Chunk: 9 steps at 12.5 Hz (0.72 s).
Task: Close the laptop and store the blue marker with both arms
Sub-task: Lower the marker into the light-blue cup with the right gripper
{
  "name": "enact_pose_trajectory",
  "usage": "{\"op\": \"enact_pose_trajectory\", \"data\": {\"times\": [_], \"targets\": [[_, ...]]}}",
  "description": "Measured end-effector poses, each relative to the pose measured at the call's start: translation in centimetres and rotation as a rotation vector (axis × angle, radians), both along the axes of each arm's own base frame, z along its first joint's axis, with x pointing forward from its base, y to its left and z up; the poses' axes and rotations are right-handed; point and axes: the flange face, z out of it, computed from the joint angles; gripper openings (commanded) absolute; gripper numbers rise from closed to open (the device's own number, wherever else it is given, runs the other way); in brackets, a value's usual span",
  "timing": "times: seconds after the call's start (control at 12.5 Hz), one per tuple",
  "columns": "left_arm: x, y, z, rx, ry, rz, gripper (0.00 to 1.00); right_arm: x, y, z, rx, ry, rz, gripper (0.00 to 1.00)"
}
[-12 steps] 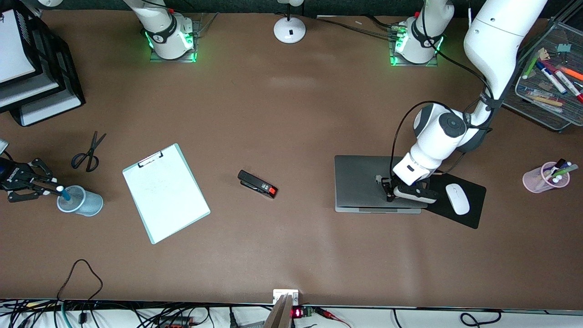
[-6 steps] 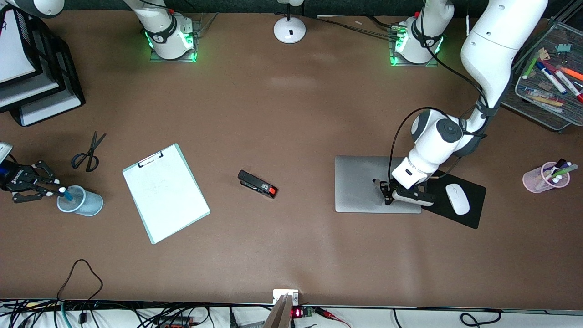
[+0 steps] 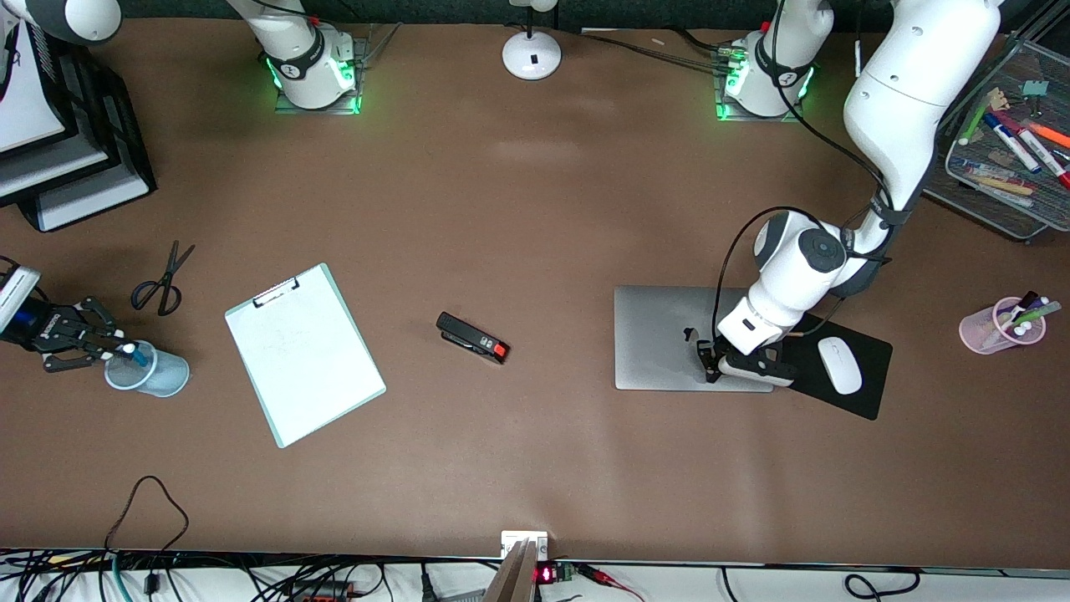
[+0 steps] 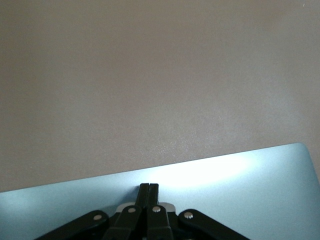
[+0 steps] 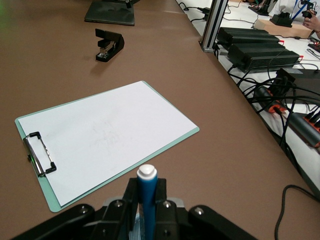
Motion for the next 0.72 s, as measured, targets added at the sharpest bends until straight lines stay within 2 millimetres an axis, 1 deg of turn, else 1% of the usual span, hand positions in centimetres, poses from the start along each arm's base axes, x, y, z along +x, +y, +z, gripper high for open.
{"op": "enact_pose_trajectory", "data": {"times": [0.16,0.24,0.48,0.72], "targets": [[0.1,-0.1,-0.4,0.0,-0.008,-0.009,0.0,-0.3,-0.5,-1.2,0.001,0.013,-0.011,0.0],[0.1,-0.1,-0.7,-0.002,-0.008,-0.008,0.0,-0.5,-0.8,-1.5,0.001,0.016,-0.017,0.0],[0.2,-0.1,-0.8,-0.004,-0.011,-0.007,0.0,-0.4,-1.6,-1.2,-0.012,0.005,-0.032,0.0],[0.2,-0.1,-0.8,-0.004,-0.011,-0.007,0.0,-0.3,-1.9,-1.2,-0.029,-0.003,-0.046,0.0]]}}
